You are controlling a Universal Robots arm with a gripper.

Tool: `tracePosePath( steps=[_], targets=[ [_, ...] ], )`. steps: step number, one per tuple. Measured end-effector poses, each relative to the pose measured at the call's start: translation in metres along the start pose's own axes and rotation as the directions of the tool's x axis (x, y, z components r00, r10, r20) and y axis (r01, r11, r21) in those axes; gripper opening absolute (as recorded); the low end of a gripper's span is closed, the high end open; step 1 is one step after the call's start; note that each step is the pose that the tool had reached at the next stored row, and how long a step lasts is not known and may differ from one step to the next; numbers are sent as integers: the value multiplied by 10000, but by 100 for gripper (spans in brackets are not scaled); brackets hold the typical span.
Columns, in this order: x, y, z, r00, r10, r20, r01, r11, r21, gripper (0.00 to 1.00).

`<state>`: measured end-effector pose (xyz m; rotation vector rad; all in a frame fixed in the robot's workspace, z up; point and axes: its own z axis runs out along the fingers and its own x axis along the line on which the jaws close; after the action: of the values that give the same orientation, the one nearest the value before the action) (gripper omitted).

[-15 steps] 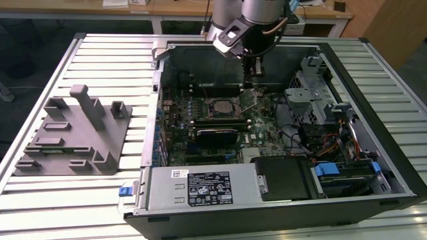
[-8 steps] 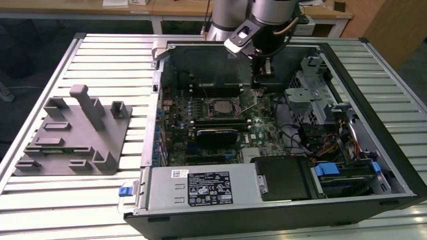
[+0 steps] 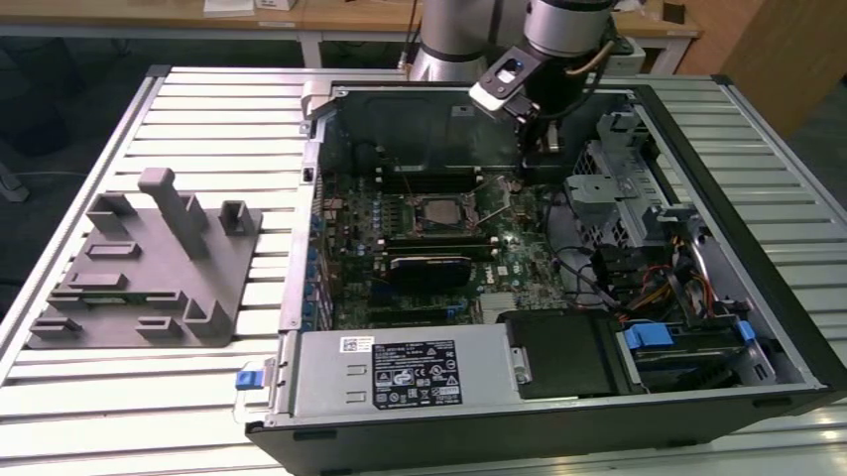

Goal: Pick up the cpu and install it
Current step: 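Close the cpu cover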

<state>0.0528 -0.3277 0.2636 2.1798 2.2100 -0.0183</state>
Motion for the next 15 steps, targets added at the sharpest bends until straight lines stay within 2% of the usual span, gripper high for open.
tracePosePath(
  steps=[5, 11, 15],
  targets=[
    [3, 49, 92, 10000, -1, 9, 1, 10000, 1, 11],
    [7, 54, 197, 10000, 0, 18, 0, 10000, 1, 11],
    [7, 54, 218, 10000, -1, 24, 1, 10000, 2, 11]
  ],
)
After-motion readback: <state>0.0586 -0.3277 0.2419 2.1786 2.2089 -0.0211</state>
